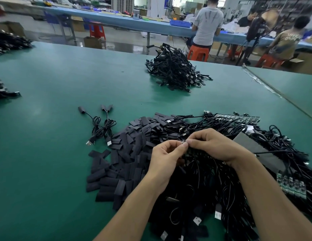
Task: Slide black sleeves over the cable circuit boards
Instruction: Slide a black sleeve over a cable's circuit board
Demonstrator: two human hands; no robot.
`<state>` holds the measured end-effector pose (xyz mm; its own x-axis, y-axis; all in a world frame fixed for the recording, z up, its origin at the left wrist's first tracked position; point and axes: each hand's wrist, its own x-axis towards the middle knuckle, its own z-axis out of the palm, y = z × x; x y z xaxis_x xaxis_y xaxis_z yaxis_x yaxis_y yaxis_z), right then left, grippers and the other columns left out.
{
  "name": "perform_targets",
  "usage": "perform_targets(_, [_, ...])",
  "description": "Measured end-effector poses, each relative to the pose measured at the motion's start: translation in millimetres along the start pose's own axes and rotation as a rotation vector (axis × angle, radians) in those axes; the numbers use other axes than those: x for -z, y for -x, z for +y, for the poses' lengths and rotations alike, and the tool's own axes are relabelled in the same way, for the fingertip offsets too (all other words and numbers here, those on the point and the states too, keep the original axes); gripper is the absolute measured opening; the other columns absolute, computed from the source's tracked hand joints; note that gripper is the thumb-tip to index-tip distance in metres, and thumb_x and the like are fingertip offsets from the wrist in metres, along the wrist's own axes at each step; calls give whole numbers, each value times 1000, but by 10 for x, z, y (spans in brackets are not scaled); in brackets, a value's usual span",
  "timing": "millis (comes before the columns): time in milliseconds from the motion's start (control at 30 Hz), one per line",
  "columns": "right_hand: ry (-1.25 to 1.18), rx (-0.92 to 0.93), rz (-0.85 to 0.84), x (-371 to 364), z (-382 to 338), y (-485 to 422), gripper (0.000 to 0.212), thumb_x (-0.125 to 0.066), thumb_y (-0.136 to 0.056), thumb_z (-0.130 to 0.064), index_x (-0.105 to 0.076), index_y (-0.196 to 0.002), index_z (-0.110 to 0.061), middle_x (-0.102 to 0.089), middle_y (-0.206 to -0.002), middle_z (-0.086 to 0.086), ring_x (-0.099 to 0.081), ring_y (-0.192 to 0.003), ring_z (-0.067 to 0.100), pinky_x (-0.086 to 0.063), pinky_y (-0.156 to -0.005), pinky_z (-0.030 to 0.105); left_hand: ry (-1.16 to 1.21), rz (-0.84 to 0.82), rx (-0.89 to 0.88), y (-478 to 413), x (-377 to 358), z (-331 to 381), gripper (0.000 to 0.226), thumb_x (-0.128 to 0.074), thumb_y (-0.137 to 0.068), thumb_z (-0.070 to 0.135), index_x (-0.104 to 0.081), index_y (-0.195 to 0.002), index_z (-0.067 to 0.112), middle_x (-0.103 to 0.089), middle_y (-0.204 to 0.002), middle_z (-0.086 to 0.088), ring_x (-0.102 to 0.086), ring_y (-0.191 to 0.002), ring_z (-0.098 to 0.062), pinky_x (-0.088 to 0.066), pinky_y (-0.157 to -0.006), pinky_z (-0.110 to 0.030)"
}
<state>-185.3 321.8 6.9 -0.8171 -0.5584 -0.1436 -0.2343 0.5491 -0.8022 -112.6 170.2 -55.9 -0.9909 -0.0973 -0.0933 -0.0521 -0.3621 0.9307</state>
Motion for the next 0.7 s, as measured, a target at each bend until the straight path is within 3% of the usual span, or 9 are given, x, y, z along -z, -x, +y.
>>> perform_targets(233, [-194, -16, -28, -15, 57, 36, 25, -70, -77, -39, -76, -81, -15, -68, -79, 6, -57, -76, 15, -44, -78, 35, 75, -47, 42, 26, 9, 34, 12, -74, -88, 10, -74, -76, 14, -67, -70, 1, -63, -67, -8, -53, -63, -20])
perform_targets(367, [-239, -1, -52, 2, 80, 44, 24, -71, -77, -41, -77, -79, -17, -66, -77, 4, -56, -74, 13, -44, -76, 33, 139, -71, 93, 15, 16, 63, 9, -73, -86, 7, -73, -77, 10, -68, -69, 1, -66, -64, -6, -53, -59, -19])
perform_targets(467, [-251, 12, -50, 6, 117, 51, 31, -70, -80, -42, -75, -83, -11, -63, -79, 11, -53, -76, 22, -41, -77, 39, 146, -68, 93, 16, 5, 62, 5, -76, -81, 10, -74, -76, 10, -69, -71, -1, -66, -66, -8, -54, -59, -21])
perform_targets(600, [-221, 36, -59, 5, 128, 68, 28, -71, -78, -42, -75, -83, -15, -66, -80, 4, -56, -77, 14, -44, -76, 30, 168, -49, 81, 22, 15, 64, 18, -82, -63, 17, -74, -78, 10, -69, -74, -4, -65, -68, -11, -55, -65, -21])
perform_targets(700, [-260, 31, -57, -7, 128, 51, 23, -73, -76, -39, -74, -83, -16, -68, -80, 1, -58, -76, 9, -45, -75, 25, 159, -53, 90, 29, 29, 62, 22, -81, -64, 19, -73, -82, 11, -69, -74, -1, -63, -68, -9, -53, -67, -19])
